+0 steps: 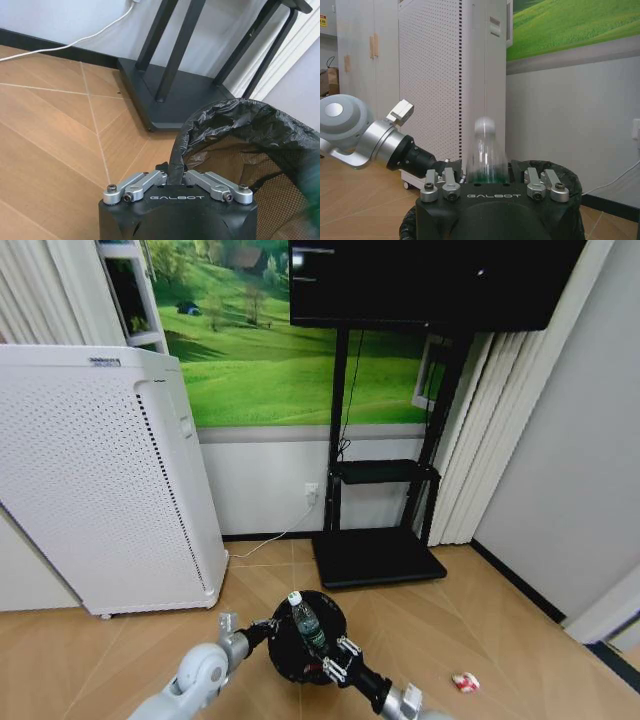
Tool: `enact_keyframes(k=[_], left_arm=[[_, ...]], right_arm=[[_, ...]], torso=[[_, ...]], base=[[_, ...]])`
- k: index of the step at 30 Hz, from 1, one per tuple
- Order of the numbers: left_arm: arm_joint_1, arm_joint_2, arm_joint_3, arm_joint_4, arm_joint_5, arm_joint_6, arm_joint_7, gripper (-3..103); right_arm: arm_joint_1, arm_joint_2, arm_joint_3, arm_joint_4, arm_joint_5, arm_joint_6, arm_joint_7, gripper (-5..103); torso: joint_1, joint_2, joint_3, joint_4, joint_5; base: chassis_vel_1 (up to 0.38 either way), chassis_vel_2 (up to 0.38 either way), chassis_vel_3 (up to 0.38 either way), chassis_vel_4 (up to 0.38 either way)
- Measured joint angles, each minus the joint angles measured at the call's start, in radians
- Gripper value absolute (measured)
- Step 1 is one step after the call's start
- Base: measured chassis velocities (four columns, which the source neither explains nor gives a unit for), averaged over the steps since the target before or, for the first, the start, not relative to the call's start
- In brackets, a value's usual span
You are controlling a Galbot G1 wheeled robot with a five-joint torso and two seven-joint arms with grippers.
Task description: Pick up the trash bin and place the garbage on the floor into it.
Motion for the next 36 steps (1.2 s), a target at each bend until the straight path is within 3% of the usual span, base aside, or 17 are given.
enact_keyframes(k=[2,3,11,14,17,20,28,36], left_arm=[[0.023,0.001,-0.019,-0.009,0.004,0.000,-0.002,4],[0.038,0.002,-0.032,-0.014,0.005,0.000,-0.009,4],[0.087,-0.009,-0.100,-0.008,0.010,-0.005,-0.044,4],[0.104,-0.011,-0.127,-0.010,0.002,-0.006,-0.061,4],[0.162,-0.031,-0.229,-0.052,-0.082,0.015,-0.144,4],[0.193,-0.035,-0.283,-0.068,-0.104,0.016,-0.168,4],[0.237,-0.040,-0.369,-0.099,-0.140,0.007,-0.204,4],[0.245,-0.056,-0.374,-0.106,-0.138,0.004,-0.216,4]], right_arm=[[-0.001,0.000,0.005,0.007,0.005,0.001,0.005,62],[-0.005,0.000,0.008,0.016,0.016,0.004,0.008,73],[-0.024,0.011,0.046,0.086,0.011,0.035,0.081,98],[-0.031,0.009,0.061,0.100,0.007,0.036,0.103,99],[-0.051,0.011,0.104,0.109,-0.006,0.011,0.171,100],[-0.057,0.023,0.113,0.118,-0.014,-0.002,0.212,100],[-0.060,0.032,0.108,0.128,-0.031,-0.010,0.227,100],[-0.054,0.032,0.105,0.091,-0.078,0.008,0.241,100]], torso=[[0.000,0.000,0.000,0.0001,0.0000],[0.000,0.000,0.000,0.0001,0.0000],[0.000,0.000,0.000,0.0000,-0.0002],[0.000,0.000,0.000,0.0000,-0.0001],[0.000,0.000,0.000,-0.0001,0.0001],[0.000,0.000,0.000,0.0000,-0.0001],[0.000,0.000,0.000,0.0002,-0.0001],[0.000,0.000,0.000,-0.0002,0.0005]], base=[[0.000,0.000,0.000,0.000],[0.000,0.000,0.000,0.000],[0.000,0.000,0.000,0.000],[0.000,0.000,0.000,0.000],[0.000,0.000,0.000,0.000],[0.000,0.000,0.000,0.000],[-0.037,-0.042,0.038,0.036],[-0.167,-0.179,0.175,0.175]])
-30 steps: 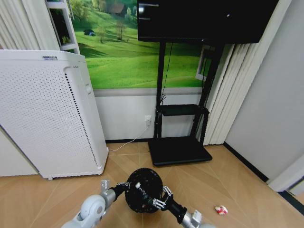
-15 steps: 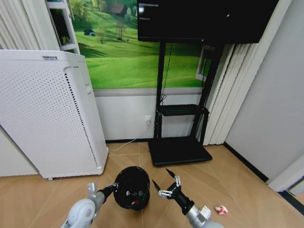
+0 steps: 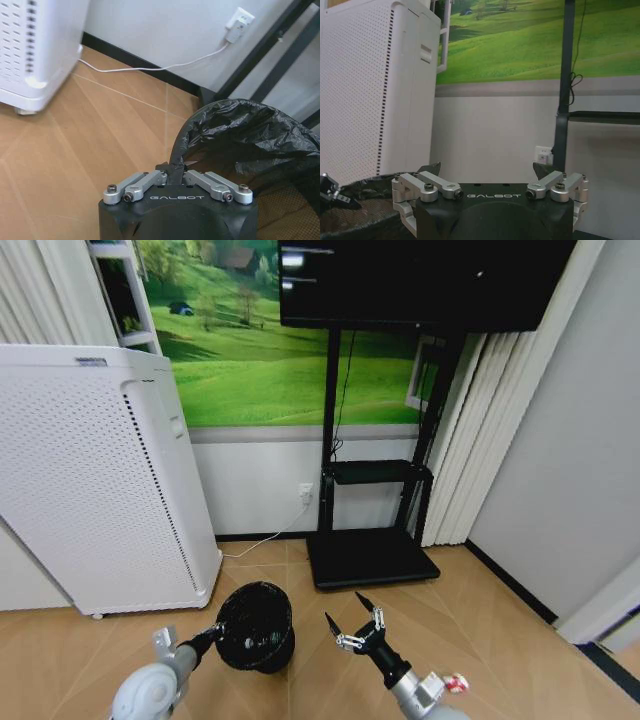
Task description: Pick up the trash bin and place the garbage on the floor into it.
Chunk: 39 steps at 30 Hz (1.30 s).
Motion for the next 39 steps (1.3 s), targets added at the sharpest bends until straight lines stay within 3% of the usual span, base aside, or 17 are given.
enact_keyframes(k=[9,11,16,17,18,20,21,22,23,24,28,33,39], left_arm=[[0.001,-0.005,-0.001,-0.018,-0.014,-0.003,-0.015,4],[0.005,-0.002,-0.011,-0.024,-0.023,-0.004,-0.019,4],[0.006,-0.002,-0.013,-0.026,-0.025,-0.004,-0.019,4],[0.009,-0.001,-0.018,-0.029,-0.028,-0.004,-0.020,4],[0.009,-0.001,-0.018,-0.029,-0.028,-0.004,-0.020,4],[0.021,0.001,-0.043,-0.038,-0.032,-0.006,-0.019,4],[0.030,-0.001,-0.056,-0.039,-0.032,-0.007,-0.014,4],[0.030,-0.001,-0.056,-0.039,-0.032,-0.007,-0.014,4],[0.045,-0.010,-0.079,-0.039,-0.017,-0.009,-0.008,4],[0.060,-0.021,-0.103,-0.035,-0.002,-0.008,-0.016,4],[0.107,-0.037,-0.178,-0.033,0.023,0.021,-0.025,4],[0.163,-0.049,-0.248,-0.044,0.053,0.017,0.013,4],[0.180,-0.054,-0.258,-0.051,0.059,0.008,0.030,4]], right_arm=[[0.035,0.024,0.003,-0.121,-0.051,0.056,0.093,100],[0.051,0.036,0.006,-0.168,-0.054,0.000,0.136,100],[0.055,0.038,0.006,-0.180,-0.052,-0.025,0.157,100],[0.060,0.040,0.004,-0.199,-0.036,-0.078,0.204,100],[0.060,0.040,0.004,-0.199,-0.036,-0.078,0.204,100],[0.083,0.034,-0.001,-0.267,0.064,-0.243,0.309,100],[0.094,0.025,-0.002,-0.306,0.116,-0.307,0.326,100],[0.094,0.025,-0.002,-0.306,0.116,-0.307,0.326,100],[0.103,0.016,-0.004,-0.352,0.194,-0.378,0.356,103],[0.104,0.015,-0.005,-0.382,0.224,-0.403,0.379,103],[0.098,0.019,-0.004,-0.433,0.280,-0.434,0.421,95],[0.119,0.046,-0.018,-0.527,0.284,-0.434,0.424,91],[0.165,0.086,-0.044,-0.608,0.289,-0.433,0.432,87]], torso=[[0.000,0.000,0.000,-0.0003,-0.0003],[0.000,0.000,0.000,-0.0002,0.0006],[0.000,0.000,0.000,-0.0001,0.0004],[0.000,0.000,0.000,0.0000,-0.0004],[0.000,0.000,0.000,0.0000,-0.0004],[0.000,0.000,0.000,0.0001,-0.0005],[0.000,0.000,0.000,0.0002,-0.0006],[0.000,0.000,0.000,0.0002,-0.0006],[0.000,0.000,0.000,0.0004,-0.0008],[0.000,0.000,0.000,0.0003,-0.0006],[0.000,0.000,0.000,0.0002,-0.0005],[0.000,0.000,0.000,0.0002,-0.0004],[0.000,0.000,0.000,0.0003,-0.0006]], base=[[-0.236,-0.237,0.251,0.257],[-0.157,-0.158,0.166,0.138],[-0.072,-0.048,0.070,0.079],[0.064,0.052,-0.038,-0.054],[0.064,0.052,-0.038,-0.054],[0.061,0.060,-0.073,-0.060],[0.047,0.034,-0.058,-0.049],[0.047,0.034,-0.058,-0.049],[0.000,0.000,0.000,0.000],[0.000,0.000,0.000,0.000],[0.000,0.000,0.000,0.000],[0.000,0.000,0.000,0.000],[0.000,0.000,0.000,0.000]])
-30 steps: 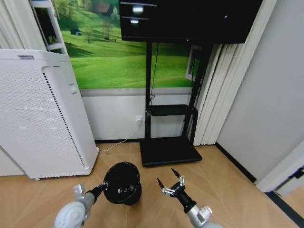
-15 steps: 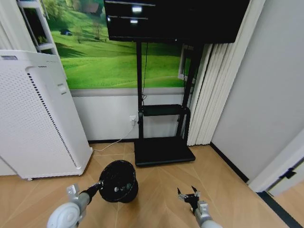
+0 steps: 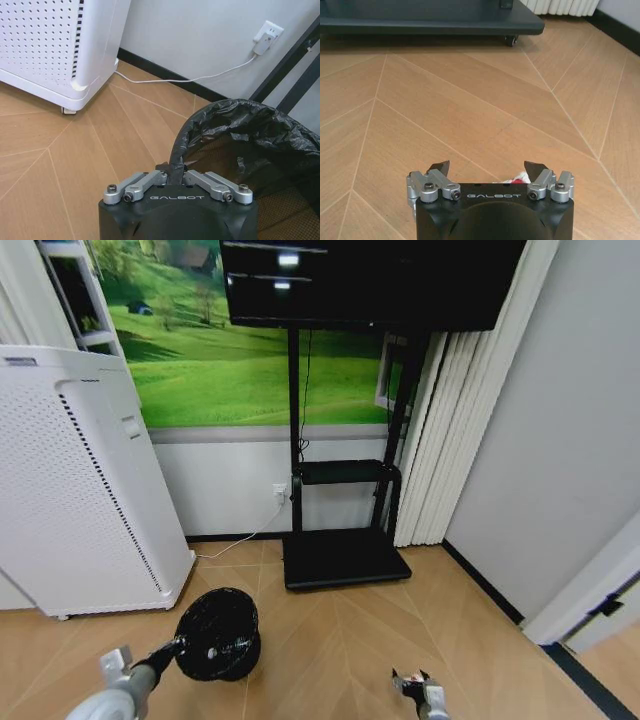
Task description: Pick up the trash bin and place the garbage on the floor into it.
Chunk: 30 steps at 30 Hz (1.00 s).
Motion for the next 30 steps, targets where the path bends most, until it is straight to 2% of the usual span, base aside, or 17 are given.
enact_keyframes(k=[5,13,14,18,27,28,30], left_arm=[[-0.023,0.012,0.026,0.000,-0.011,-0.020,0.000,4],[-0.032,0.020,0.030,0.001,-0.033,-0.024,0.001,4],[-0.033,0.020,0.032,0.003,-0.033,-0.024,0.002,4],[-0.042,0.019,0.044,0.009,-0.034,-0.028,0.008,4],[-0.063,0.026,0.059,0.022,-0.042,-0.036,0.011,4],[-0.066,0.029,0.060,0.024,-0.044,-0.039,0.012,4],[-0.070,0.031,0.061,0.027,-0.046,-0.040,0.012,4]], right_arm=[[0.052,0.053,-0.002,-0.085,-0.005,0.013,0.028,81],[0.092,0.078,0.014,-0.172,-0.008,0.046,0.073,77],[0.098,0.079,0.018,-0.187,-0.008,0.052,0.083,74],[0.125,0.097,0.024,-0.254,-0.008,0.075,0.120,78],[0.137,0.122,0.018,-0.301,-0.007,0.072,0.139,81],[0.135,0.123,0.017,-0.302,-0.007,0.071,0.141,84],[0.132,0.122,0.016,-0.304,-0.007,0.071,0.141,81]], torso=[[0.000,0.000,0.000,-0.0003,0.0003],[0.000,0.000,0.000,-0.0001,0.0003],[0.000,0.000,0.000,-0.0001,0.0001],[0.000,0.000,0.000,-0.0001,0.0002],[0.000,0.000,0.000,-0.0001,0.0002],[0.000,0.000,0.000,-0.0001,0.0003],[0.000,0.000,0.000,-0.0001,0.0002]], base=[[0.000,0.000,0.000,0.000],[0.000,0.000,0.000,0.000],[0.000,0.000,0.000,0.000],[0.000,0.000,0.000,0.000],[0.000,0.000,0.000,0.000],[0.000,0.000,0.000,0.000],[0.000,0.000,0.000,0.000]])
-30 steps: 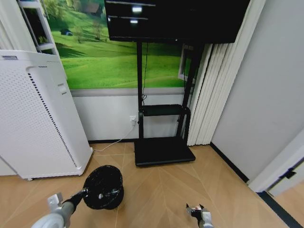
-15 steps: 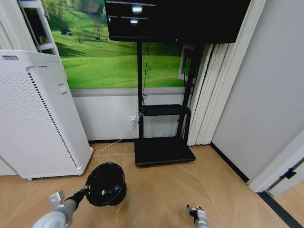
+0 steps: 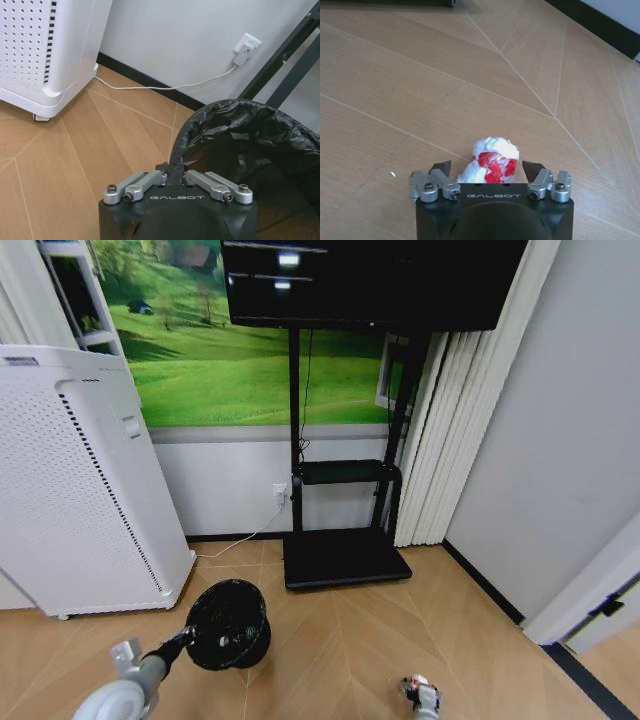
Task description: Pick up the trash bin and place the garbage on the floor into it.
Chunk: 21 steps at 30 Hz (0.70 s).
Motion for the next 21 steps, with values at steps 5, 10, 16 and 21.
enact_keyframes(k=[5,10,16,21], left_arm=[[-0.007,0.001,0.014,0.006,0.000,-0.005,0.000,4],[-0.011,-0.001,0.023,0.009,0.004,-0.008,0.000,4],[-0.013,-0.001,0.033,0.009,0.009,-0.009,0.000,4],[-0.016,0.005,0.048,0.012,0.017,-0.010,0.000,4]], right_arm=[[-0.009,-0.009,0.001,-0.002,0.012,0.004,-0.008,64],[-0.023,-0.013,0.003,0.017,0.014,0.007,-0.010,48],[-0.041,-0.026,0.010,0.061,0.014,0.009,-0.010,32],[-0.063,-0.049,0.024,0.126,0.012,0.021,-0.028,28]], torso=[[0.000,0.000,0.000,0.0000,-0.0001],[0.000,0.000,0.000,-0.0001,0.0000],[0.000,0.000,0.000,-0.0001,0.0001],[0.000,0.000,0.000,-0.0001,0.0001]], base=[[0.000,0.000,0.000,0.000],[0.000,0.000,0.000,0.000],[0.000,0.000,0.000,0.000],[0.000,0.000,0.000,0.000]])
